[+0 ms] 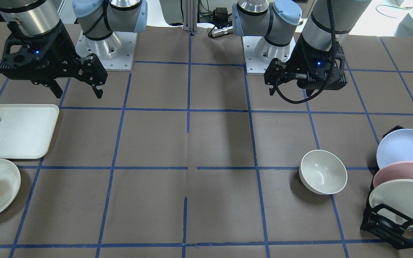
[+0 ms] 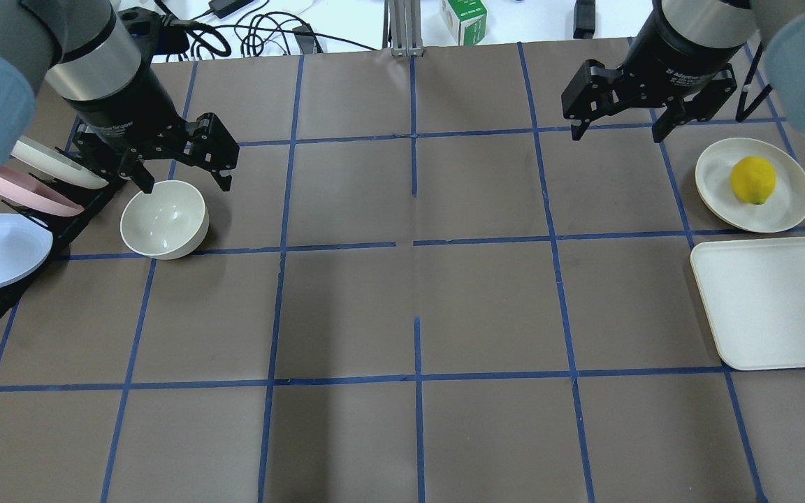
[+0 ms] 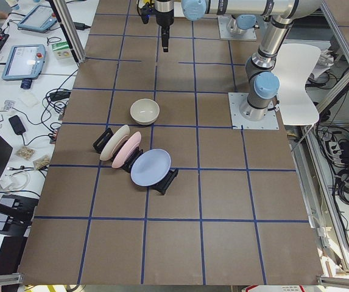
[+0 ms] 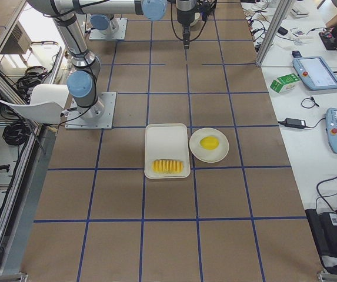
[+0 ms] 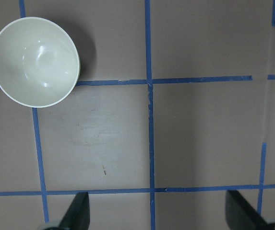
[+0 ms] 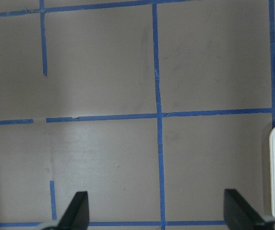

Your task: Place bowl and put lemon in it

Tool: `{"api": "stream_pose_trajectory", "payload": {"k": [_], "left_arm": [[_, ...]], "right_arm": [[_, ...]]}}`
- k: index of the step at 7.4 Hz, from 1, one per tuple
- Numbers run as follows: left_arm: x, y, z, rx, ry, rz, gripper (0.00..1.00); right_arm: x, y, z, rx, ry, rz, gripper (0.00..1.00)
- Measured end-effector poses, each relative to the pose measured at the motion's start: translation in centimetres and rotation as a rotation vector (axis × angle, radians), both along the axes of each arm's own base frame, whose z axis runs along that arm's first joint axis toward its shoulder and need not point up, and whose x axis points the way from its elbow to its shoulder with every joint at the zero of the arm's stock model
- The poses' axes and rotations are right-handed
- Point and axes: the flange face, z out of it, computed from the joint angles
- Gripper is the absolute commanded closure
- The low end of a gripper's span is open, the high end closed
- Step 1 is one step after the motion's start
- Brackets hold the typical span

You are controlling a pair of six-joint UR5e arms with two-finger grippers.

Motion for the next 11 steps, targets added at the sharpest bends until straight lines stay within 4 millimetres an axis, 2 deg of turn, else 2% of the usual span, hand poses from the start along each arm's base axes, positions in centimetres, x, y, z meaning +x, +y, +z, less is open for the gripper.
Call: {"api": "stream_pose_trajectory", "payload": {"k": [5, 6, 7, 8, 9, 10, 11], "left_arm": [[0.5, -0.1, 0.1, -0.004, -0.001, 0.01, 0.0], [0.7, -0.1, 0.1, 0.0, -0.005, 0.012, 0.0], [0.8, -0.2, -0.1, 0.005, -0.009, 0.013, 0.0], [0.9, -0.3, -0.3, 0.007, -0.01, 0.015, 0.0], [1.3, -0.6, -0.5, 0.009, -0.009, 0.022, 0.0], [2.7, -1.2, -0.9, 0.015, -0.007, 0.049, 0.0], [5.7, -2.0, -1.4, 0.025, -0.005, 0.105, 0.0]], "right_arm": [[-0.5, -0.2, -0.3, 0.005, 0.008, 0.05, 0.0], [-1.0, -0.5, -0.5, 0.002, 0.015, 0.085, 0.0], [-2.8, -0.9, -0.5, 0.001, 0.026, 0.101, 0.0], [-6.4, -1.4, -0.6, 0.004, 0.034, 0.082, 0.0], [-11.4, -1.8, -0.8, 0.011, 0.036, 0.044, 0.0], [-17.1, -1.7, -1.1, 0.021, 0.043, 0.047, 0.0], [-22.4, -1.2, -1.6, 0.027, 0.055, 0.093, 0.0]]}}
